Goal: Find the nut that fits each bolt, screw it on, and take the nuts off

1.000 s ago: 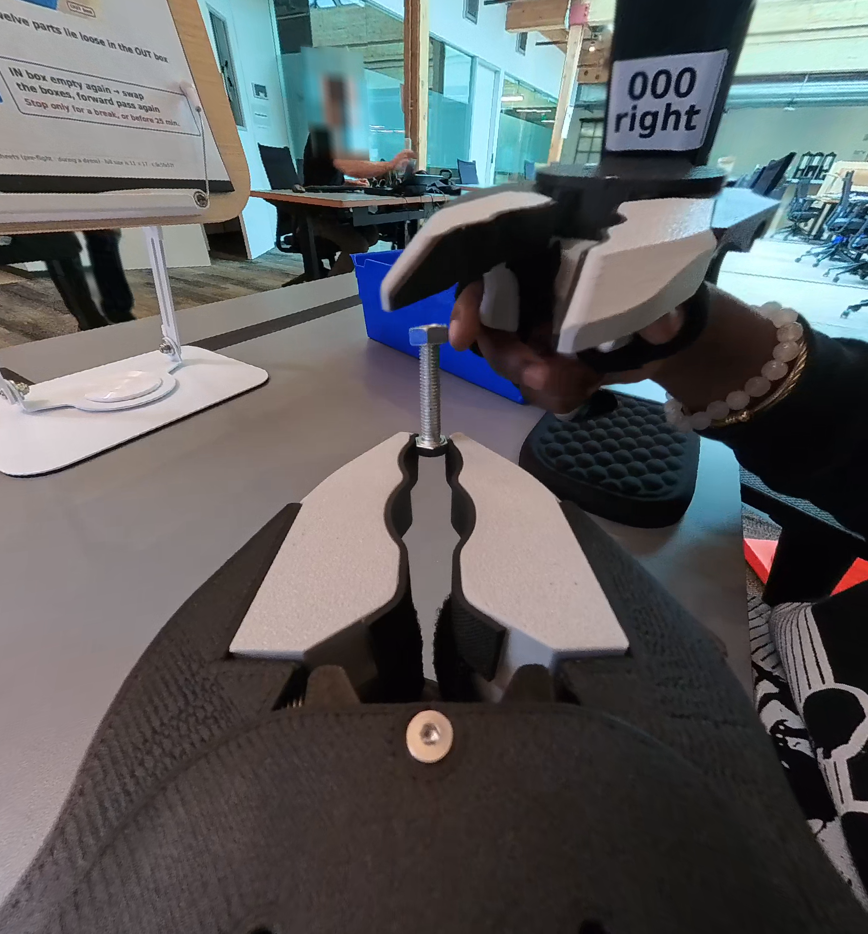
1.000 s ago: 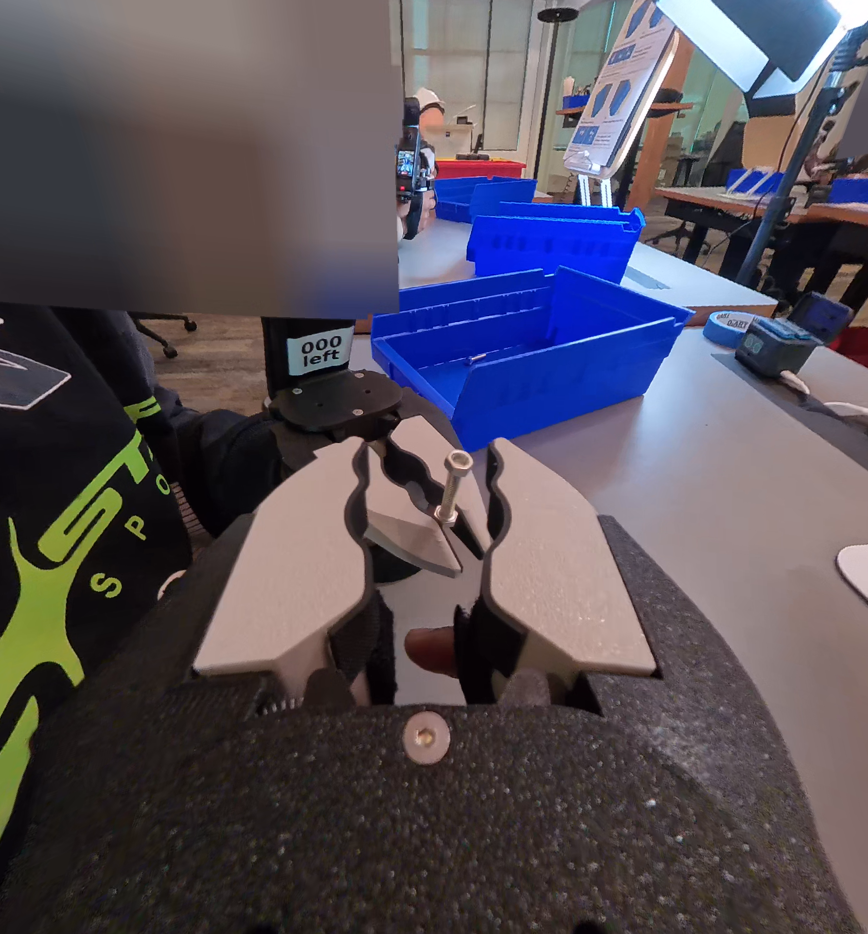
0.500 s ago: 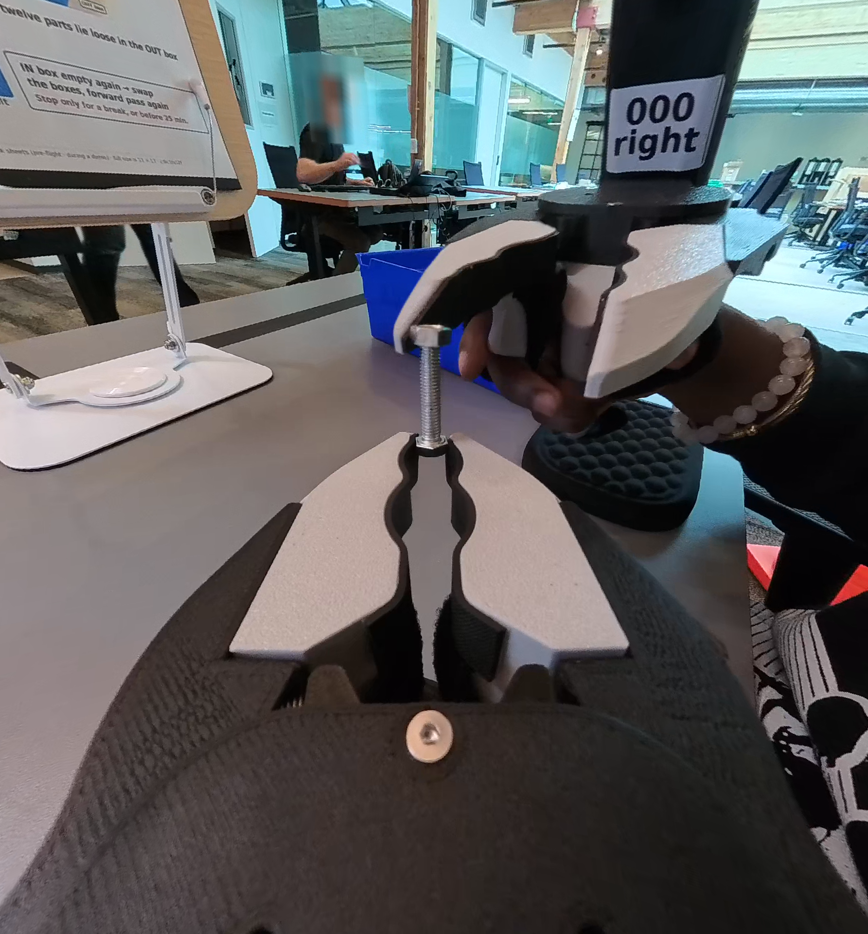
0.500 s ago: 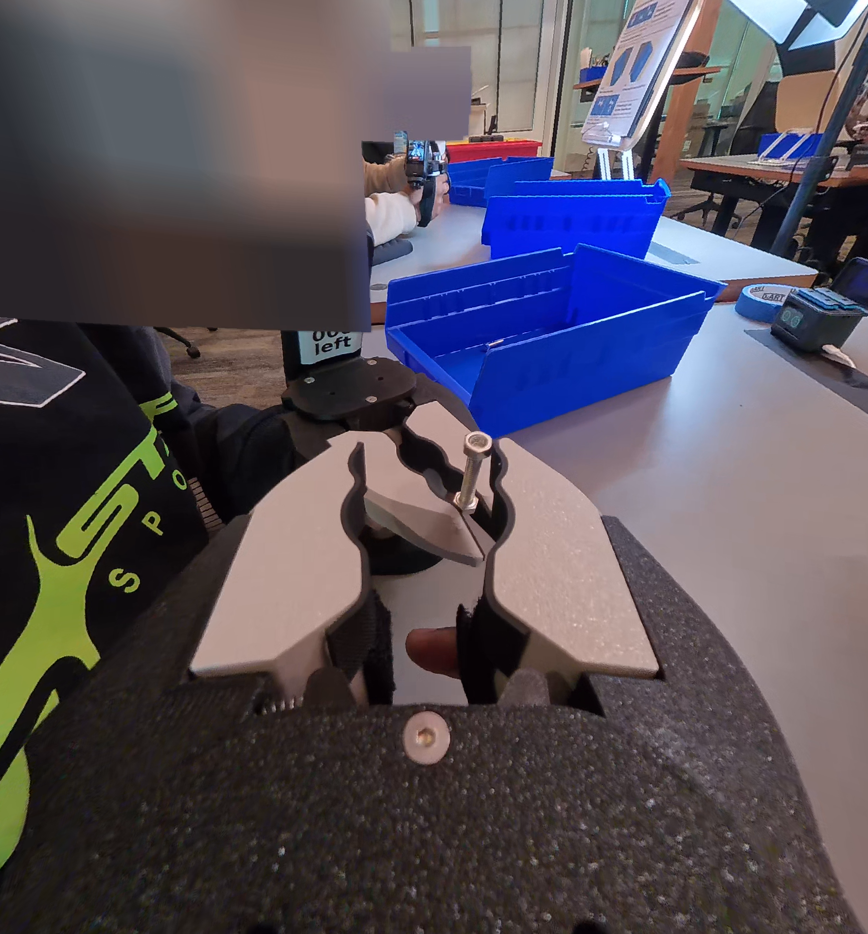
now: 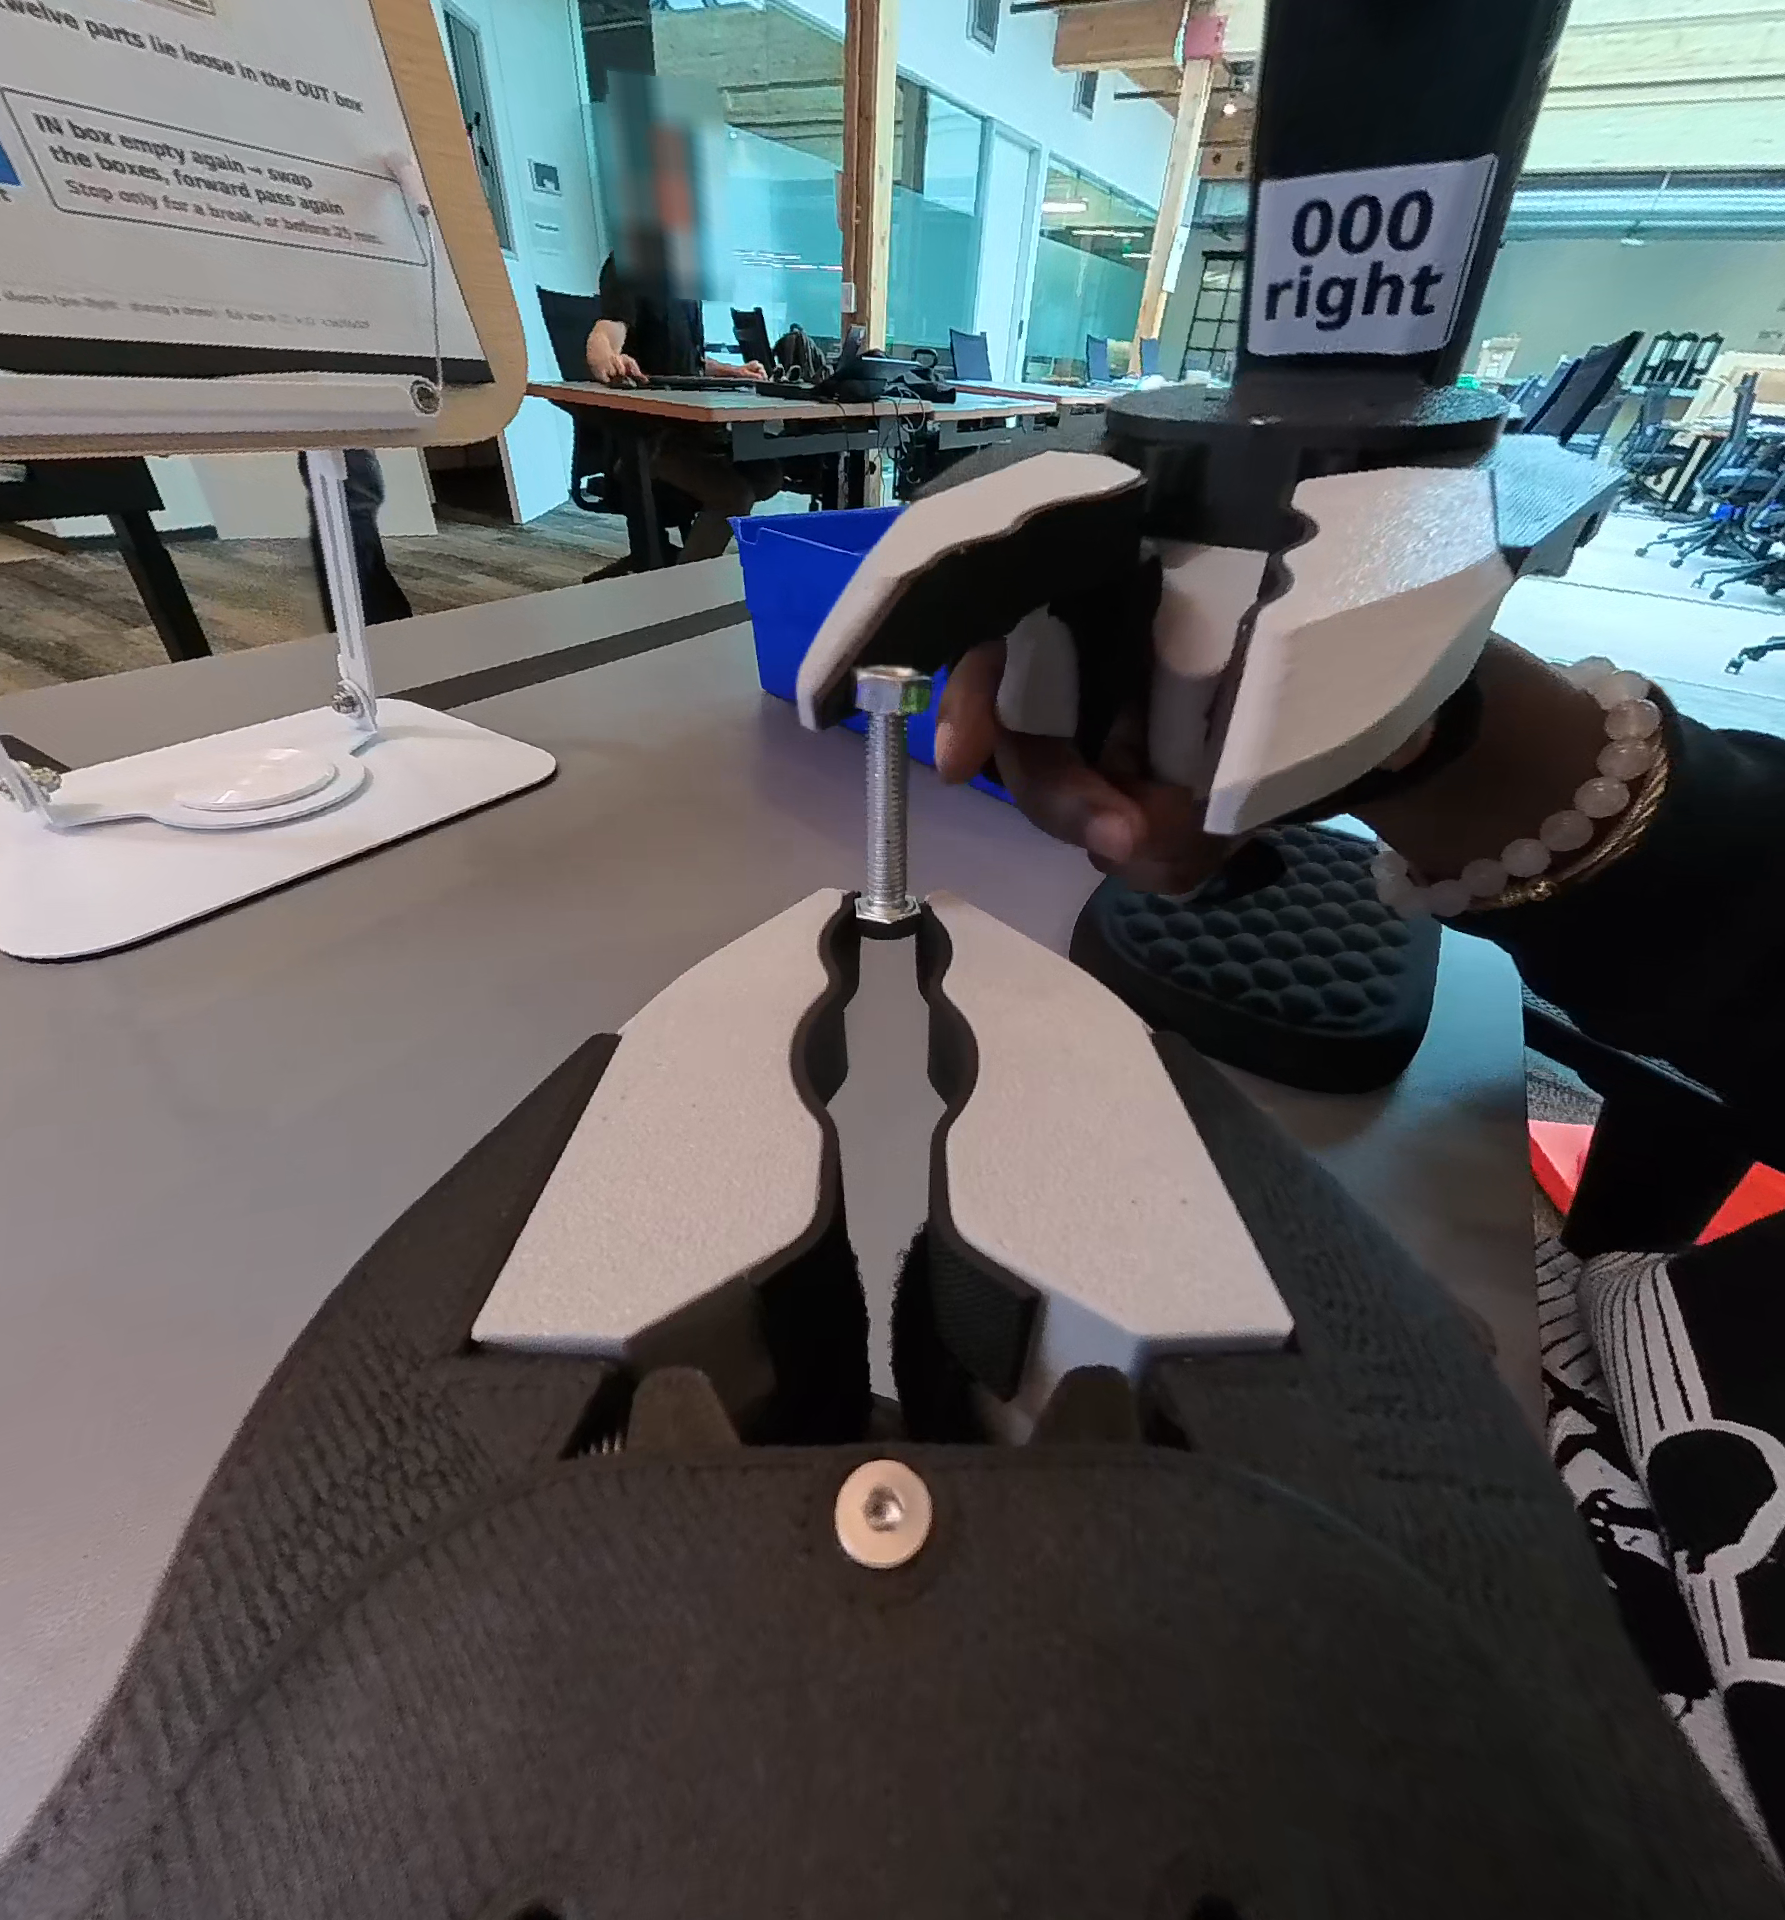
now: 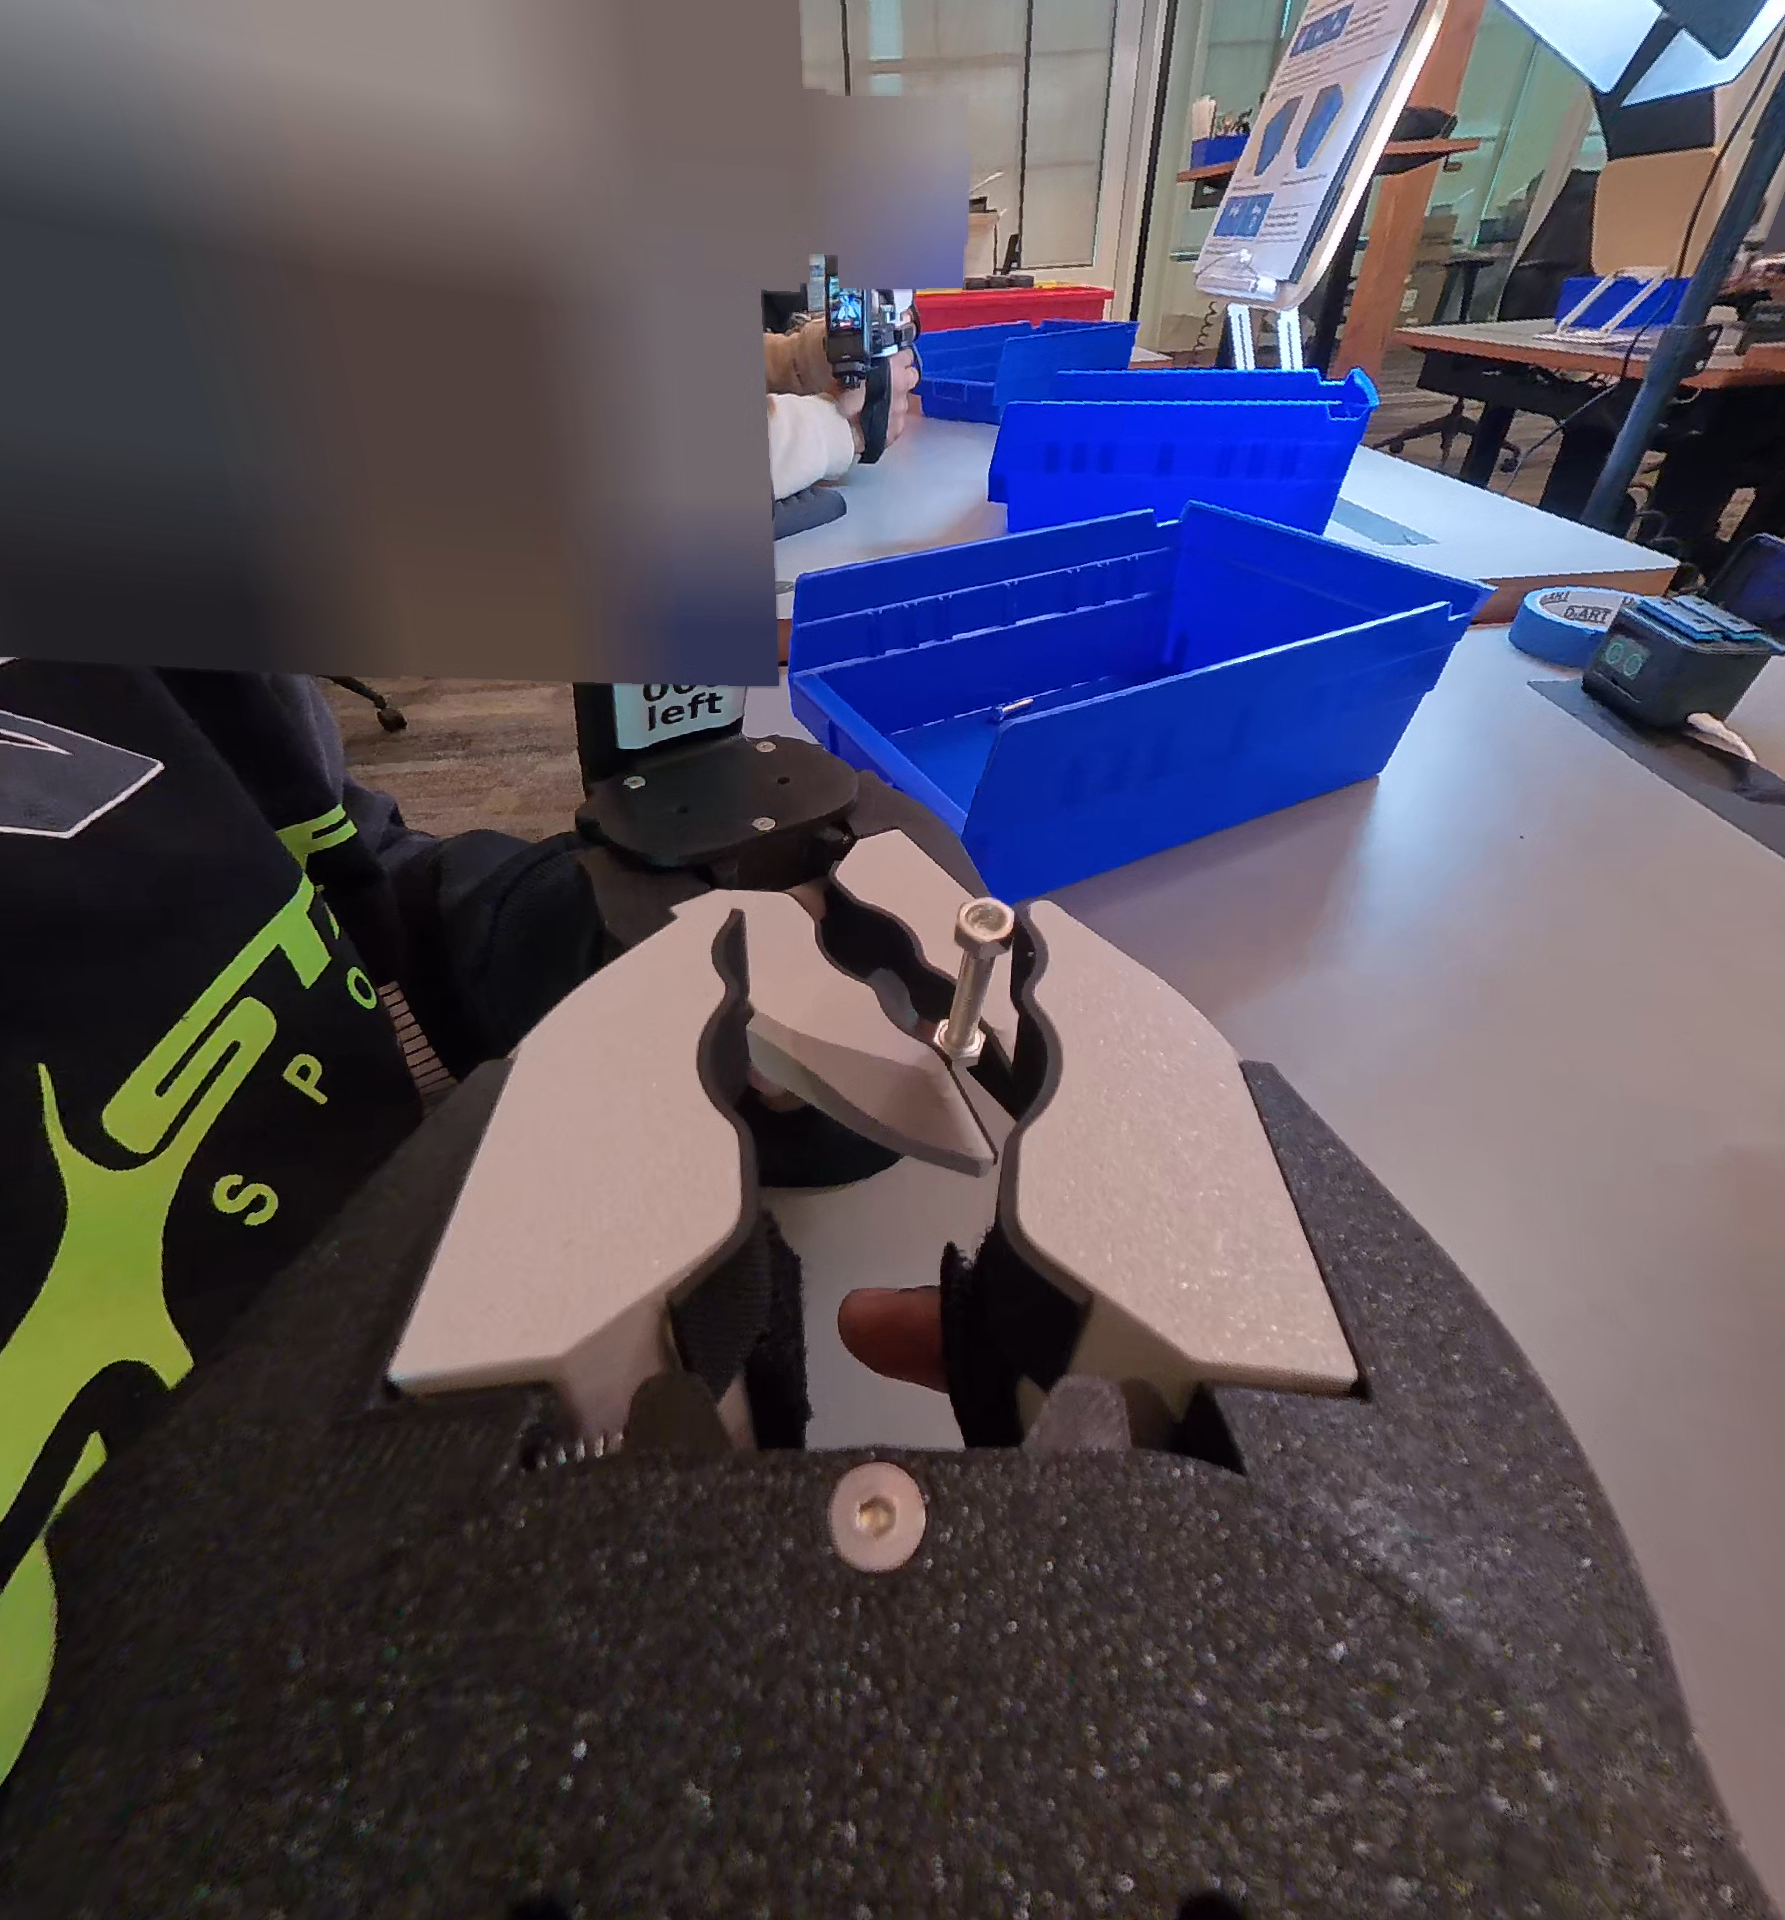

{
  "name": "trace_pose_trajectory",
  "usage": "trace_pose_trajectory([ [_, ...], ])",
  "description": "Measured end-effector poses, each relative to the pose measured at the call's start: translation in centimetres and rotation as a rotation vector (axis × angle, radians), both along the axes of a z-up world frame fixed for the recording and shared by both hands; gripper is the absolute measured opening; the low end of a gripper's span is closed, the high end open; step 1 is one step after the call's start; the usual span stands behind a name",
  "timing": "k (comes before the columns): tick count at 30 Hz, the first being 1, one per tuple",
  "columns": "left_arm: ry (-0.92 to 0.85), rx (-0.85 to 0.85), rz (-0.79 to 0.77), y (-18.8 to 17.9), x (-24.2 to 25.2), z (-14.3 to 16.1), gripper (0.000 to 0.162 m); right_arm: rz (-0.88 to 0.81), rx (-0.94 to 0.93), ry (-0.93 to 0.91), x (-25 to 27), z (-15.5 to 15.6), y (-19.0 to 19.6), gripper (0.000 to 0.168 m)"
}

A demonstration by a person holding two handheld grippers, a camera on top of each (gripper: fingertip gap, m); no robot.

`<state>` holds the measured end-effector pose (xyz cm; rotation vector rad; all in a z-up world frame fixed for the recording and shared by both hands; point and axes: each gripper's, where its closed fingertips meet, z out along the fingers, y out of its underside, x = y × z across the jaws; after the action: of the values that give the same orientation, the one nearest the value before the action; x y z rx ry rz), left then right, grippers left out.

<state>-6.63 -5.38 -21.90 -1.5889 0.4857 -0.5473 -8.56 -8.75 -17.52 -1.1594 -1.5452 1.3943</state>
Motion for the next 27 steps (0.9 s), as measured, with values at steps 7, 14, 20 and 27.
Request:
trace_pose_trajectory([
  [7, -0.006, -0.004, -0.002, 0.0, -0.1, 0.0, 0.010, -0.022, 0.003, 0.028, 0.2, 0.4, 0.3, 0.048],
  [14, 0.002, -0.009, -0.009, 0.0, 0.1, -0.1, 0.010, -0.019, 0.021, 0.033, -0.3, 0.3, 0.2, 0.044],
  [20, -0.011, -0.007, -0.008, 0.0, 0.0, 0.0, 0.010, -0.030, 0.017, 0.044, 0.2, 0.5, 0.4, 0.038],
  [27, -0.020, -0.009, 0.002, 0.1, -0.2, 0.1, 0.010, -0.071, 0.068, 0.040, 0.3, -0.3, 1.4, 0.036],
])
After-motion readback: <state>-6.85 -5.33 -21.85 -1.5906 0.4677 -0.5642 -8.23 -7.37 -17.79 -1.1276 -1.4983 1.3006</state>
